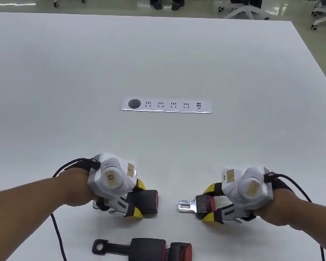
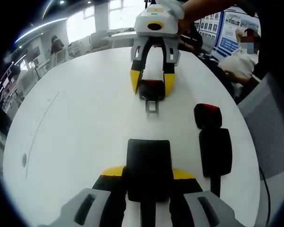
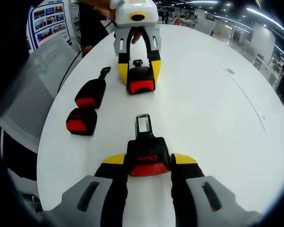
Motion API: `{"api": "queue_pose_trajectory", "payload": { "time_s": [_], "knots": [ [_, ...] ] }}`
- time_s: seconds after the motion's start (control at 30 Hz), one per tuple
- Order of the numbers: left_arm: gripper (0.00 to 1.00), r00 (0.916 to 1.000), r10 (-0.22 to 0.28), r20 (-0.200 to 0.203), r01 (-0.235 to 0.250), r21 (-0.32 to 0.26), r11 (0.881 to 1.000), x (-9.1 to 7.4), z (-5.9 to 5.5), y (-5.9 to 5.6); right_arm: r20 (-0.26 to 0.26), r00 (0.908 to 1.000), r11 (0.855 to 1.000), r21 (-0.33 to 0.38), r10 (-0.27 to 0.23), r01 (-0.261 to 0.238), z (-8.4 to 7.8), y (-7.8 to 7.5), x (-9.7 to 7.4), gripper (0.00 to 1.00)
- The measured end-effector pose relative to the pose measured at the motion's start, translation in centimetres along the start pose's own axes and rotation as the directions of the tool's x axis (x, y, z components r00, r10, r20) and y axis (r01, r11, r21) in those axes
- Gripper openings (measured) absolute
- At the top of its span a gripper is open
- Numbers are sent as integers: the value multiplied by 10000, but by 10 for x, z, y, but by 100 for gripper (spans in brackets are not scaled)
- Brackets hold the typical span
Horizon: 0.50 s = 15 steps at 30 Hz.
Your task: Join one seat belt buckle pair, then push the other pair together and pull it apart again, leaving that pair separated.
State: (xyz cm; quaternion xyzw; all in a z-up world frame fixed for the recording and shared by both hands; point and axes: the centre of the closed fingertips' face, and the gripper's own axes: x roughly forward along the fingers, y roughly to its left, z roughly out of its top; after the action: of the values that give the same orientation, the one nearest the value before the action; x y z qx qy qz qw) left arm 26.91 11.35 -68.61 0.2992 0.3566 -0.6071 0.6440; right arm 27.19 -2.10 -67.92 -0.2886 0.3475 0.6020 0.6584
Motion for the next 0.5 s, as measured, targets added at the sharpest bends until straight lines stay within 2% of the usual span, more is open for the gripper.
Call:
{"api": "queue_pose_trajectory", "payload": {
  "time_s": [0.5],
  "knots": [
    [35,10000,-6,-11,6,-22,10000,1,-2,3,-72,10000,10000,64,-40,41,-20,-5,0,34]
  ]
}}
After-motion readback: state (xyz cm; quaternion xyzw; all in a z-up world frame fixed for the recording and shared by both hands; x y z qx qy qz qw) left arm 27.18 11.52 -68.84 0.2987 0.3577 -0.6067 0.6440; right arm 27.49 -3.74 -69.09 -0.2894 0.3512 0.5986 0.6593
